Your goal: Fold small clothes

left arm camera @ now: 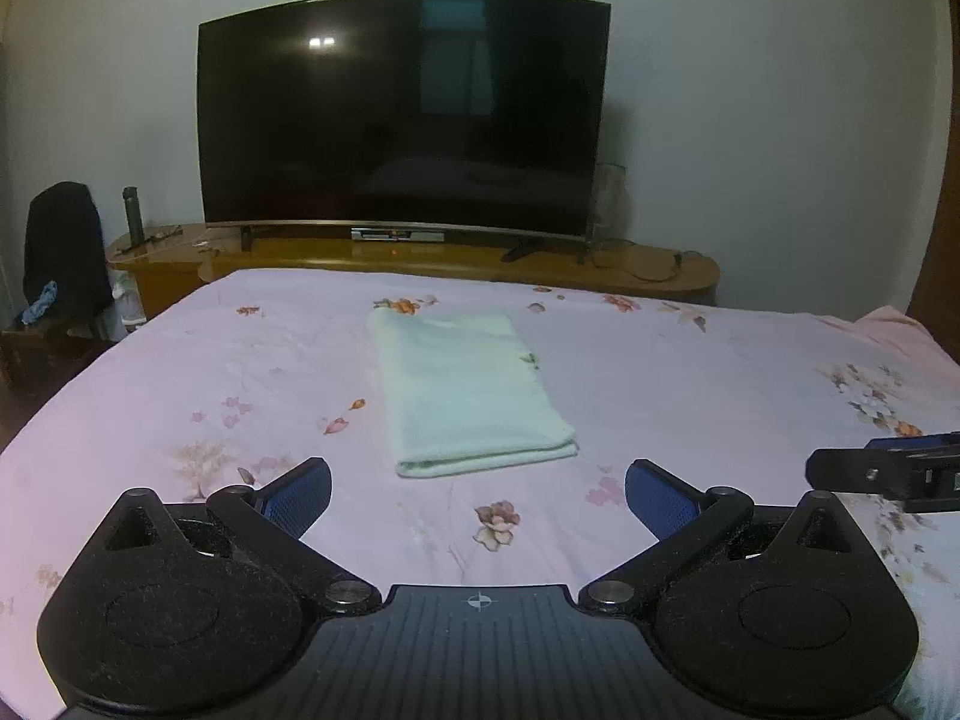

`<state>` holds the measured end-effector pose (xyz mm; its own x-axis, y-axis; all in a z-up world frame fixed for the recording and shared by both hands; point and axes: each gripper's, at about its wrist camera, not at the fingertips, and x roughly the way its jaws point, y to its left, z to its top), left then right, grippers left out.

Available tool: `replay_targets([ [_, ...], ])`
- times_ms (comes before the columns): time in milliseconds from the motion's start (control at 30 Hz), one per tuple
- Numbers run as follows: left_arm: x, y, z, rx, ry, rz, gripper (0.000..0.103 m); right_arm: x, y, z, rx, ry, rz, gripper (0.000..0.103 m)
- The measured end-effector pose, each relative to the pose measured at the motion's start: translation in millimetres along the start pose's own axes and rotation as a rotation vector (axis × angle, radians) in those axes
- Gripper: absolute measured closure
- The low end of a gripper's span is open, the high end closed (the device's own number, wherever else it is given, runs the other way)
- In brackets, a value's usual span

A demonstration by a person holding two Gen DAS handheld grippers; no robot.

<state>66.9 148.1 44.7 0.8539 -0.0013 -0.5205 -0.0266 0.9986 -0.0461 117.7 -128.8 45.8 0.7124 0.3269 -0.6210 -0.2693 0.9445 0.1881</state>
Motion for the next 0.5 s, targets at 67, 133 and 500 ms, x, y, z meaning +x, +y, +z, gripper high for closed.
replay_targets([
  [67,-7.1,-3.1,-0.1,0.008,-0.011,0.009,0.000,-3.7,2.1,-3.2,-0.013,-0.011,-0.029,0.018],
  [133,-15.1,-5.0,-0.2,0.011,-0.026,0.008,0.000,-11.4,3.5,-4.6,-0.018,-0.031,-0.037,0.018],
  [500,-31.5,-14.2,-5.1,0.008,-0.044,-0.009,0.000,-33.4,14.7,-10.4,-0.045,-0.065,-0.050,0.018],
])
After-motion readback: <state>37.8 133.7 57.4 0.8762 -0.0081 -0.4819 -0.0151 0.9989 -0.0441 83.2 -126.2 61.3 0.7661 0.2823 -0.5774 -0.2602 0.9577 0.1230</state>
